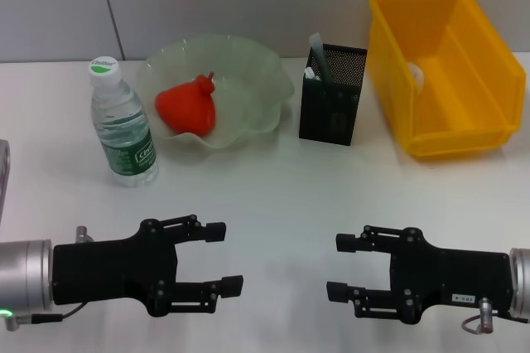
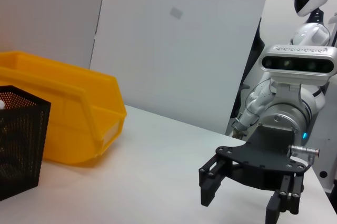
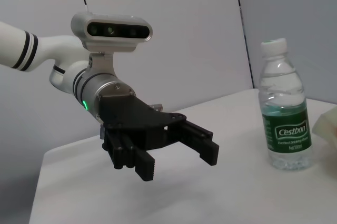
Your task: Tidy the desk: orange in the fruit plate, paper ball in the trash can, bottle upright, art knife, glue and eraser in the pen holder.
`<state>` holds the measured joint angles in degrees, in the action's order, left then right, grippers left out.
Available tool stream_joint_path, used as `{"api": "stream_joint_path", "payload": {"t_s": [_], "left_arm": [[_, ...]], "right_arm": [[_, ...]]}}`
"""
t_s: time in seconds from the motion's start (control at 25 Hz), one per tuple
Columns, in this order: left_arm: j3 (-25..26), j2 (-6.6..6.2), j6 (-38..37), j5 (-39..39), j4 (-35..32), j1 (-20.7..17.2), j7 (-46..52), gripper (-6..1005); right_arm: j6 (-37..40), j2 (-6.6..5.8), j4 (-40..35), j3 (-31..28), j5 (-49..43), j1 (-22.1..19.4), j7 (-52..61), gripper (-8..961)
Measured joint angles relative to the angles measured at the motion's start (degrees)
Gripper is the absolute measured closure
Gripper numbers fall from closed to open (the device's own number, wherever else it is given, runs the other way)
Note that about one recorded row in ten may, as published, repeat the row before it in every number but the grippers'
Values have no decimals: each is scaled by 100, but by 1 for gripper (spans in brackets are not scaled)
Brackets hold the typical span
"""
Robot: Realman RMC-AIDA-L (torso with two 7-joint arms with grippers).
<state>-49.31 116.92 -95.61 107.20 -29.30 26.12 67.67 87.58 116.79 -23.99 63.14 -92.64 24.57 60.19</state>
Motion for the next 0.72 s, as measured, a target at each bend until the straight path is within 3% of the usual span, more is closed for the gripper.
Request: {"api": "stream_joint_path", "payload": {"t_s": [0.72], "left_arm": [[0, 19, 18, 3, 22, -39, -93, 172]], "right_arm": [[-44, 18, 38, 5, 0, 7, -85, 242]]}}
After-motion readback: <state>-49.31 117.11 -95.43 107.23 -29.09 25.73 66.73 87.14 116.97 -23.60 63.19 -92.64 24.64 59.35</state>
